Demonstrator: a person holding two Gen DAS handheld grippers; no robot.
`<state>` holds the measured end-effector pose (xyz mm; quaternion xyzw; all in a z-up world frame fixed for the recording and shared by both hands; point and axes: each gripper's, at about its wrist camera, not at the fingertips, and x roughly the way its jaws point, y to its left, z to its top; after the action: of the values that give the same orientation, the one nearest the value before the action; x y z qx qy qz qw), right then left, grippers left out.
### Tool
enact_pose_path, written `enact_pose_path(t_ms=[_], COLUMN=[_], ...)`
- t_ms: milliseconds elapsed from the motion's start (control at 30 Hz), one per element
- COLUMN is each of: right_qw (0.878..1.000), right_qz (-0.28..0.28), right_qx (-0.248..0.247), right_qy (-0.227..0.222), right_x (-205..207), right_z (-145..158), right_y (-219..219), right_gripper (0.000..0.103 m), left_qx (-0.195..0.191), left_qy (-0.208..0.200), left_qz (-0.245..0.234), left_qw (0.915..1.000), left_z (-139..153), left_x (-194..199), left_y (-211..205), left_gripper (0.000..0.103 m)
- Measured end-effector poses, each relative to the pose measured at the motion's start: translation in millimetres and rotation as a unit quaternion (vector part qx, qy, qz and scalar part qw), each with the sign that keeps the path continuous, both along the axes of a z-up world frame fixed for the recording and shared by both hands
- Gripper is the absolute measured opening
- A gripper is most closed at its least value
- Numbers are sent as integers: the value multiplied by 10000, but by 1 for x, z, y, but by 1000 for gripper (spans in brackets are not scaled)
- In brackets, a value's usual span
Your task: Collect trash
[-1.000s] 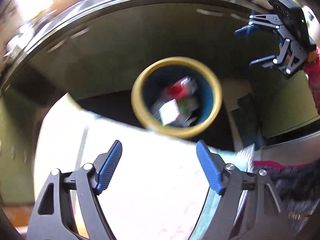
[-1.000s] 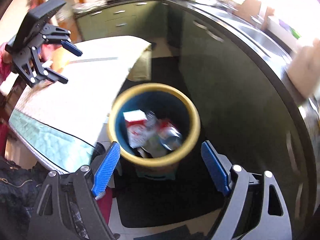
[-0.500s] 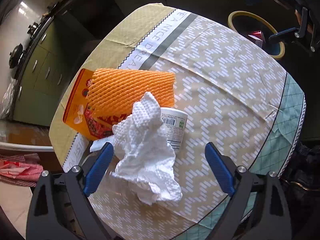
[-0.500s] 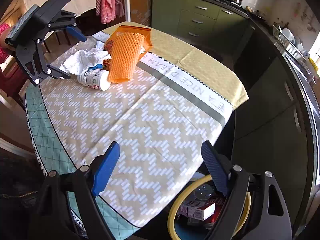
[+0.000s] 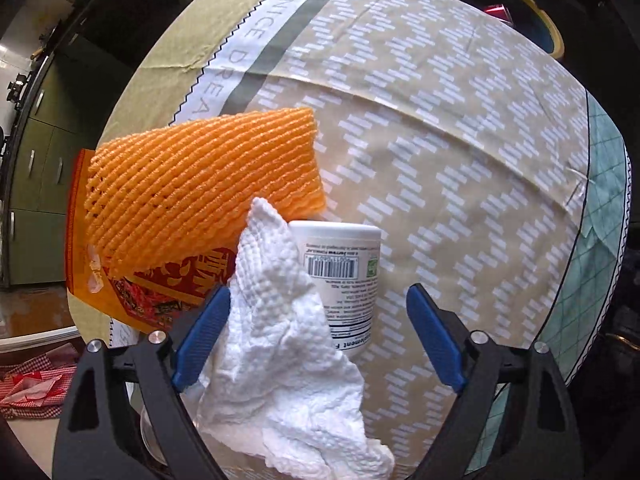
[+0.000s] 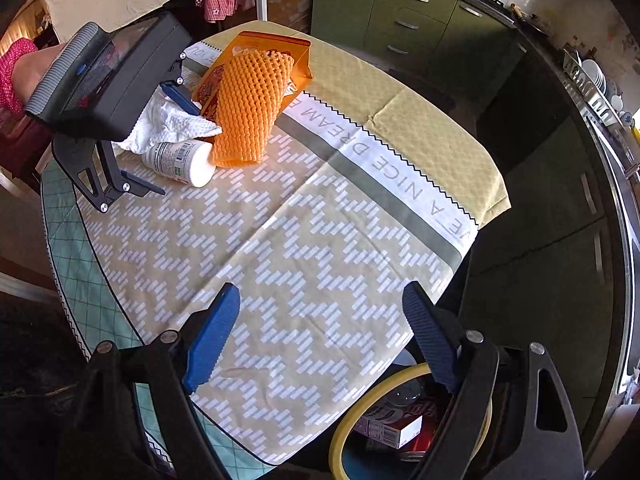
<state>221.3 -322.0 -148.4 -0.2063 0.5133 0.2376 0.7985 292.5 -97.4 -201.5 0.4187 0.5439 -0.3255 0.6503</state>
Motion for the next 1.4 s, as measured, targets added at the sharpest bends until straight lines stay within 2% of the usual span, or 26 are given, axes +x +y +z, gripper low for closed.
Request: enact_pose_path(t_ms=[67,233,300,367,433,600,667,733,833,933,1000,1067,1200,1267,1333,1400], right_qw=[10000,9999,9996,9994,9992,9987,9976,9958,9945,9926,9918,9912,9898,9894,9896,9898], right_qz=[26,35,16,47,57,17,87,273,636,929,1033,1095,1265,1317,1315,1286], right_qx=[-8,96,176,221,253,371,592,798,799,735,711,702,589,534,494,533], right_qy=[48,137,208,247,290,361,359,350,249,258,245,250,285,315,301,291], right_x=[4,17,20,20,19,20,19,15,7,7,11,13,4,0,-4,-7], right_z=[-3,-7,-6,-6,-6,-7,-1,7,19,27,33,35,35,34,34,37], right_y=[6,18,20,23,24,26,32,45,72,97,112,126,151,156,158,153], right_gripper=[83,83,83,83,83,83,83,83,83,83,83,83,83,83,83,83], left_qx=[-17,-330,-480,-739,-888,-846,-855,-765,-197,77,-179,-663,-1753,-1974,-1902,-2411], left_qy=[131,427,446,512,425,210,98,-9,-109,271,857,1393,2135,2382,2429,2519], left_qz=[-9,-23,-3,87,108,147,323,641,1278,2037,2511,2781,2830,2729,2768,2579], left_qw=[9999,9985,9978,9959,9951,9961,9958,9950,9915,9786,9640,9481,9185,9110,9100,9011], left_z=[-5,-8,-2,10,25,57,77,94,102,90,84,78,54,36,17,13], left_x=[-1,-8,-11,-12,-15,-22,-27,-31,-52,-85,-103,-120,-153,-163,-161,-159], left_y=[5,11,15,20,20,43,68,110,204,294,343,371,369,352,341,321], left_gripper=[66,62,65,81,87,87,87,87,87,87,87,87,87,87,87,87])
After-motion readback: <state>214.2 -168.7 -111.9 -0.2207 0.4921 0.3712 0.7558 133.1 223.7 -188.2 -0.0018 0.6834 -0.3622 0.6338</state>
